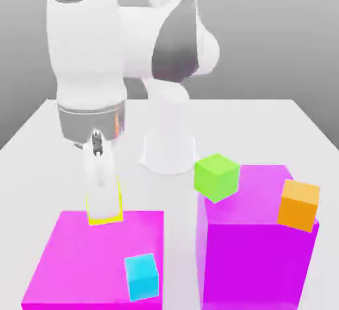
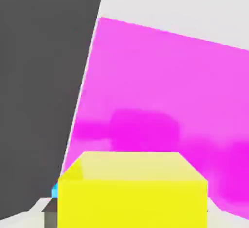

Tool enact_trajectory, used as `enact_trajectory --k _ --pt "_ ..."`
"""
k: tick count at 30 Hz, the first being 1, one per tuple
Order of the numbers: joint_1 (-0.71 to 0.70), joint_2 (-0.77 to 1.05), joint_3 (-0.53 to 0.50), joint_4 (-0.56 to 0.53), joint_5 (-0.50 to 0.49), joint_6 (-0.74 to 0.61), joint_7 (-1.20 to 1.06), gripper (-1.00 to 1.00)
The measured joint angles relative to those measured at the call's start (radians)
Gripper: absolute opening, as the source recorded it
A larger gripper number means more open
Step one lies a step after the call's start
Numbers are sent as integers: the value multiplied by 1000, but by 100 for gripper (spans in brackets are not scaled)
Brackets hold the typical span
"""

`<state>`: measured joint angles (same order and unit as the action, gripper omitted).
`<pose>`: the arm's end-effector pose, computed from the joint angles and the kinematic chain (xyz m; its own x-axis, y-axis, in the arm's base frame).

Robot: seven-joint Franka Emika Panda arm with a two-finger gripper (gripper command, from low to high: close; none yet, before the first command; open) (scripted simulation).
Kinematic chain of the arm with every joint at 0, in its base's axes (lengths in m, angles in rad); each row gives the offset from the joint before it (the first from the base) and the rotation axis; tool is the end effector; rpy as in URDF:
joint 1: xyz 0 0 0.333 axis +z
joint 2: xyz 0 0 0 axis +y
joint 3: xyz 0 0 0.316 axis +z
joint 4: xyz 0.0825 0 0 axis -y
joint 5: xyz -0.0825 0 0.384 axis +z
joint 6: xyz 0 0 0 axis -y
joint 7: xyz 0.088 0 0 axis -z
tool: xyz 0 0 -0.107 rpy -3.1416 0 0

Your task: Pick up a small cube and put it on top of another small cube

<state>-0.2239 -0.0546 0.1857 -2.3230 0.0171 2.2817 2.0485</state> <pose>0.5015 -0.0186 0.3633 -0.5031 -0.8642 -0.0084 -0.8642 0.5031 -0.0096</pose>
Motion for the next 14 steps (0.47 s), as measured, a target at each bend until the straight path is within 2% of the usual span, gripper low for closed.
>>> enact_trajectory --k 6,8,10,11,14 --pt "222 -12 121 203 7 -220 276 -100" --pt "244 4 133 209 0 -213 327 -100" --pt "244 35 136 171 -11 -147 346 -100" --pt "244 46 138 155 -15 -119 351 100" --pt "243 46 138 155 -15 -119 351 100"
